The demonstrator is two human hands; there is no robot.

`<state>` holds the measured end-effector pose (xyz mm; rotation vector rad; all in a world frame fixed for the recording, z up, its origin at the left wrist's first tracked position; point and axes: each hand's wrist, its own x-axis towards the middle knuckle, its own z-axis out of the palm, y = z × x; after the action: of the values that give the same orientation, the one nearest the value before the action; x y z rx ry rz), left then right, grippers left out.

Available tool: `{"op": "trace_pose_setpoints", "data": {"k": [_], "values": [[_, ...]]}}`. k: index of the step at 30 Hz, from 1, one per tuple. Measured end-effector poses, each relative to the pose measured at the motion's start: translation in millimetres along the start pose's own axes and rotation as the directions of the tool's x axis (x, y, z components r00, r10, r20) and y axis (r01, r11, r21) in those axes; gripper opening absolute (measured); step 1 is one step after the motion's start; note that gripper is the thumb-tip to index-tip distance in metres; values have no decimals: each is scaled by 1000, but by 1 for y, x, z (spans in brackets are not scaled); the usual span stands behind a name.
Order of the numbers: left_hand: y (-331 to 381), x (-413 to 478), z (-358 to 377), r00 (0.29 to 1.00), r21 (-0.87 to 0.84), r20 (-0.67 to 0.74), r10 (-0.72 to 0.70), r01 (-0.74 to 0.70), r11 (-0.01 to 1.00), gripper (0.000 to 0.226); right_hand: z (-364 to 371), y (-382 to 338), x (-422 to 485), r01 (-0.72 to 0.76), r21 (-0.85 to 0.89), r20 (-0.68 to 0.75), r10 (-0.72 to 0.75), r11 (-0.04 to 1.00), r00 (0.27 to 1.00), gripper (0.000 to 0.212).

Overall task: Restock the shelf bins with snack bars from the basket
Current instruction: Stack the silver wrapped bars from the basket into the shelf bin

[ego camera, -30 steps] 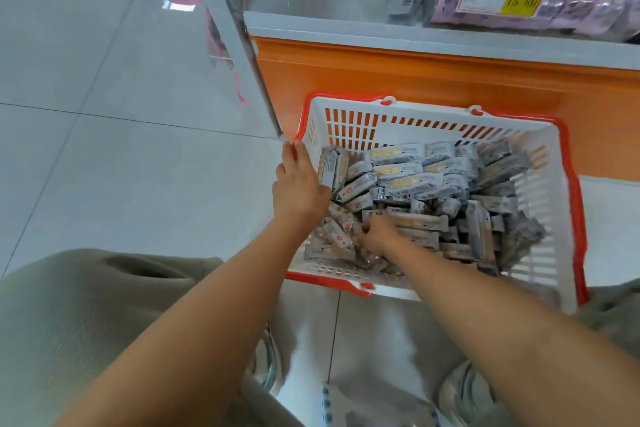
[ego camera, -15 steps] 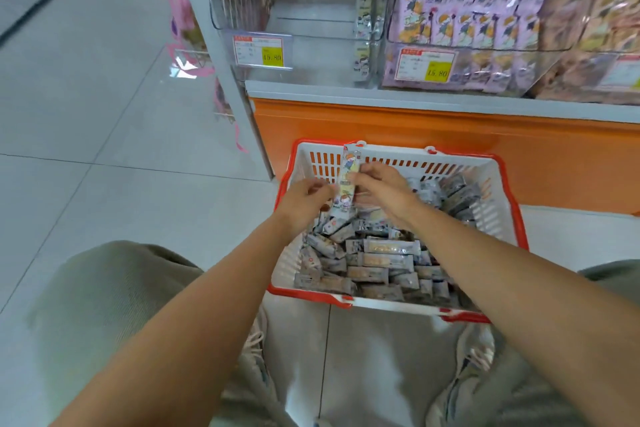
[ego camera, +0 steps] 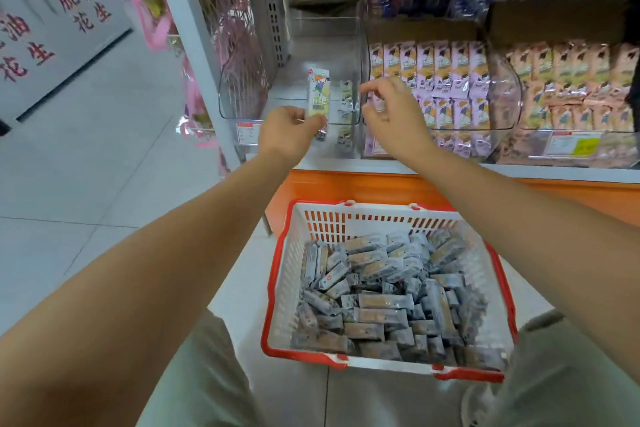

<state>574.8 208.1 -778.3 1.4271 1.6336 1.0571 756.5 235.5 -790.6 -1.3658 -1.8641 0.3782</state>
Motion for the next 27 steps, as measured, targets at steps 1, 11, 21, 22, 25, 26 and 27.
{"op": "trace_pose_setpoints", "data": {"k": [1,11,21,22,25,26,27], "values": [[2,13,1,1000,36,0,-16,16,999,23,3,5,10,23,-71,33,-21,997,999,30],[18,124,11,927,379,138,-348,275,884,35,22,33,56,34,-159,83,-21,987,996,47],[4,145,35,817,463,235,-527,383,799,40,23,34,49,17,-176,151,10,984,988,50],[2,146,37,804,471,233,-547,398,787,44,23,34,49,12,-177,156,16,984,988,51],[-4,148,41,773,488,243,-586,425,763,41,23,34,49,4,-177,177,28,984,984,52],[-6,148,41,761,496,249,-598,430,754,36,22,34,49,-1,-172,184,33,985,982,53],[-8,148,42,751,500,258,-608,435,749,34,21,33,49,-7,-166,191,39,986,981,54]]}}
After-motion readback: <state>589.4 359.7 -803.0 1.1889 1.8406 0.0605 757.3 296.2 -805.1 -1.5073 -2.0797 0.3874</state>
